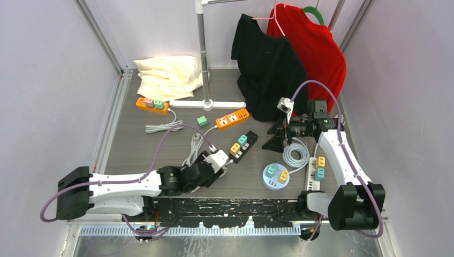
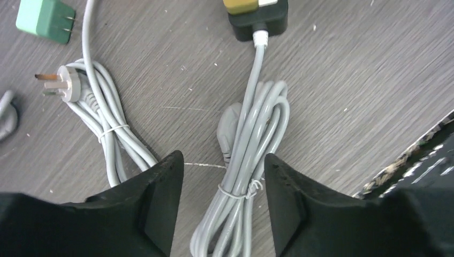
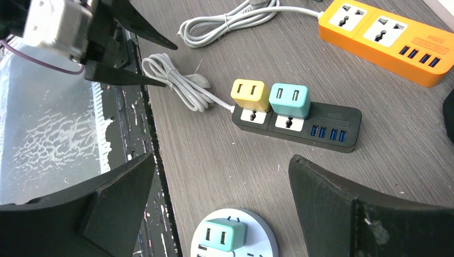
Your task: Pull the plug off the socket
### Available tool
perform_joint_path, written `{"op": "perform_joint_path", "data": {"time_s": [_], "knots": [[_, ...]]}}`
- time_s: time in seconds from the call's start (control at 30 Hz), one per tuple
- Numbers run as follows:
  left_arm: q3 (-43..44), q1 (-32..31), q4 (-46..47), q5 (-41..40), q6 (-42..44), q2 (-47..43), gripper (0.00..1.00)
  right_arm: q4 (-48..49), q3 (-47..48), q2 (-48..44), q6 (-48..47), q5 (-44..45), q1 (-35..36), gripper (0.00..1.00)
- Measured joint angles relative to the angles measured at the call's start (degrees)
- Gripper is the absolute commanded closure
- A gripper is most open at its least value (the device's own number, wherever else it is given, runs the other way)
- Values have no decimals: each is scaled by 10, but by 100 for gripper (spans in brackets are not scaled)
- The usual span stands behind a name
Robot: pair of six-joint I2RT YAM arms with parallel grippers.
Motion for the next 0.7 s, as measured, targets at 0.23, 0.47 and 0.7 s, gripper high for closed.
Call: {"op": "perform_joint_path", "data": {"time_s": [0.23,0.47,0.7], "knots": [[-9,0,21,16,-19,-87,3,0,0,0,-1,1,0,0],[-21,23,94,76,-26,-115,1,-4,0,0,-2,1,0,0],[1,122,143,176,-69,-57,1,-6,0,0,-4,2,0,0]]}}
